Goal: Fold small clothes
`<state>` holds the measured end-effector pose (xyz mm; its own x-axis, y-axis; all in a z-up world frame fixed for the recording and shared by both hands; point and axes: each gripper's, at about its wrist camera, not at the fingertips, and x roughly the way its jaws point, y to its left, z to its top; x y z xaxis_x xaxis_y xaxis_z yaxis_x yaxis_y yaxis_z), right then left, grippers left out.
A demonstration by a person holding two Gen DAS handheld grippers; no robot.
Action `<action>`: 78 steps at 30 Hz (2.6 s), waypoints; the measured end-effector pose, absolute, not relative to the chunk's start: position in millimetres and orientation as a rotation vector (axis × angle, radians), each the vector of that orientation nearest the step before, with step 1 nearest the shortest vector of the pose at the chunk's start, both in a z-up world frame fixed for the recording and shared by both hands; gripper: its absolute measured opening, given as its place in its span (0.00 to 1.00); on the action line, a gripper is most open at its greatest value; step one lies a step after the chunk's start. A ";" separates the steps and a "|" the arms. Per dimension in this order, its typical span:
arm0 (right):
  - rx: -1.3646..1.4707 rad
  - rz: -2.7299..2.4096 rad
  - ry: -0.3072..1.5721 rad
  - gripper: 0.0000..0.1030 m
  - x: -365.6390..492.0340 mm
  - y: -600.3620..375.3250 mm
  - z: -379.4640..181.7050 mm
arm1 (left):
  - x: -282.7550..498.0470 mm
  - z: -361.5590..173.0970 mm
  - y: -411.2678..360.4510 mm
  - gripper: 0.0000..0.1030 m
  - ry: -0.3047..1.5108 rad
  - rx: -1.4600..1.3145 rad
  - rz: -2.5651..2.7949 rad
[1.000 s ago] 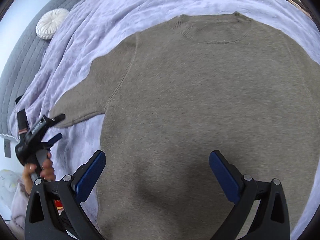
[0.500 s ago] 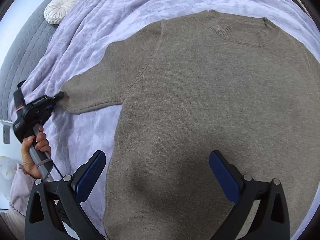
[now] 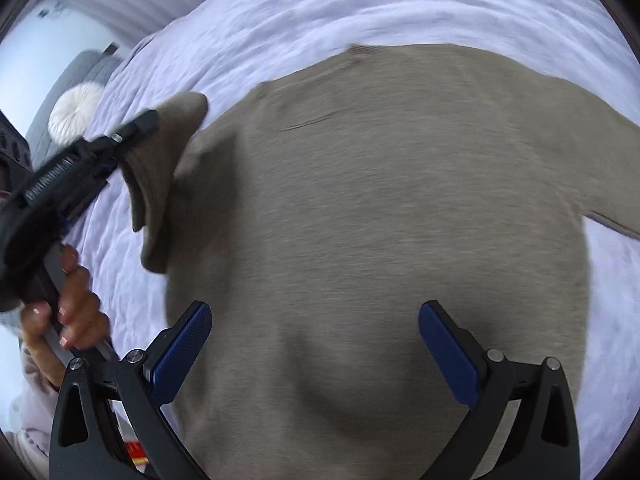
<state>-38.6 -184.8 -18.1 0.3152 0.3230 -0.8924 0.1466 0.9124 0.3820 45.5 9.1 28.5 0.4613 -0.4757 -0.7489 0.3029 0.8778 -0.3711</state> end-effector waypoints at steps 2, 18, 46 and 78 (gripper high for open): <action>0.450 0.075 1.263 1.00 -43.0 -207.8 -24.5 | 40.5 9.2 -12.7 0.07 1.042 -0.153 -0.474; 0.010 0.225 1.139 1.00 15.9 -140.6 -2.1 | 8.0 19.2 130.7 0.76 1.075 -0.183 -0.129; 0.909 0.021 1.042 0.50 47.7 -283.4 -71.9 | 70.0 -49.2 173.6 0.76 1.286 -0.331 -0.098; 1.207 0.461 1.230 0.06 27.4 -11.6 -135.3 | 97.7 -36.0 189.2 0.09 1.318 -0.280 -0.338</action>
<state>27.4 -11.6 -135.3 0.3429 0.8176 -0.4626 0.3128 0.3650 0.8769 97.7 189.2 -36.0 0.2140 -0.3958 -0.8930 0.0823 0.9183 -0.3873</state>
